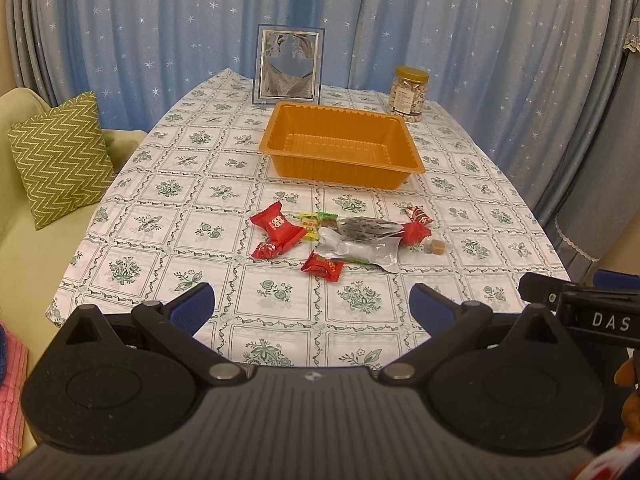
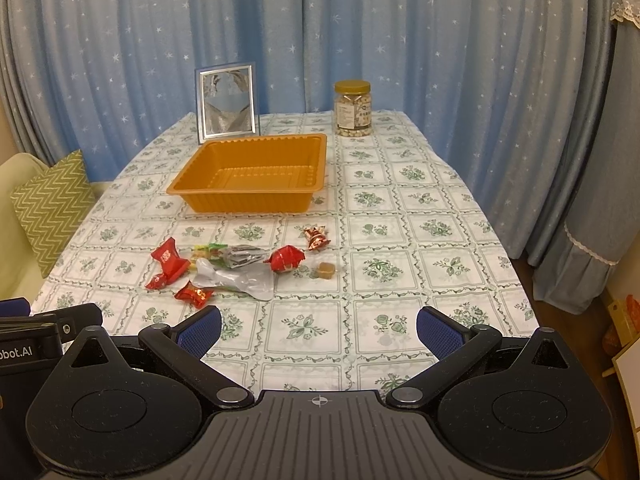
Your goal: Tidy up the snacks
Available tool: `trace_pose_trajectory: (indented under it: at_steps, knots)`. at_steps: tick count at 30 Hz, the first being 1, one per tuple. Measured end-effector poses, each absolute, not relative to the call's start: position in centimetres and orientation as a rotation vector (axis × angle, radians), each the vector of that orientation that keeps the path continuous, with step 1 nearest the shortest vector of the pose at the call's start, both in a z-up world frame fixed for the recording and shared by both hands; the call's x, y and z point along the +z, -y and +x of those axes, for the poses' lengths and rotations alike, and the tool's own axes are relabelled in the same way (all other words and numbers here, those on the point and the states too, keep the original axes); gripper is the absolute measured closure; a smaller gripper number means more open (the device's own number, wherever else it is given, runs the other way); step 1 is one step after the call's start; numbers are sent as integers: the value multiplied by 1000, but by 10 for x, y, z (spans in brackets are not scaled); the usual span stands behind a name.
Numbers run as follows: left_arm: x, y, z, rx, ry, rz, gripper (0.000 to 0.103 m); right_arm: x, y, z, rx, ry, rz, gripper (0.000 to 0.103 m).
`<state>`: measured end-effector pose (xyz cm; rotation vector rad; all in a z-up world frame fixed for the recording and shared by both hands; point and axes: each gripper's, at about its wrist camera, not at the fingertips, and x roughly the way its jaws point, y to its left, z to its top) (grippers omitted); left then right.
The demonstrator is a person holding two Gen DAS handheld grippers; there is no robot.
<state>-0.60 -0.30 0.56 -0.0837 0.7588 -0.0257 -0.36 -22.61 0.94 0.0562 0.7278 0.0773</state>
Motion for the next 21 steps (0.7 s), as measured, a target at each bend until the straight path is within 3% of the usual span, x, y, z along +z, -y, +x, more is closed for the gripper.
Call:
trace_pose_trajectory:
  at_steps: [21]
  knots:
    - [4,4,-5,-28,-762,-85,0,8,227,-3,78,-726,58,0]
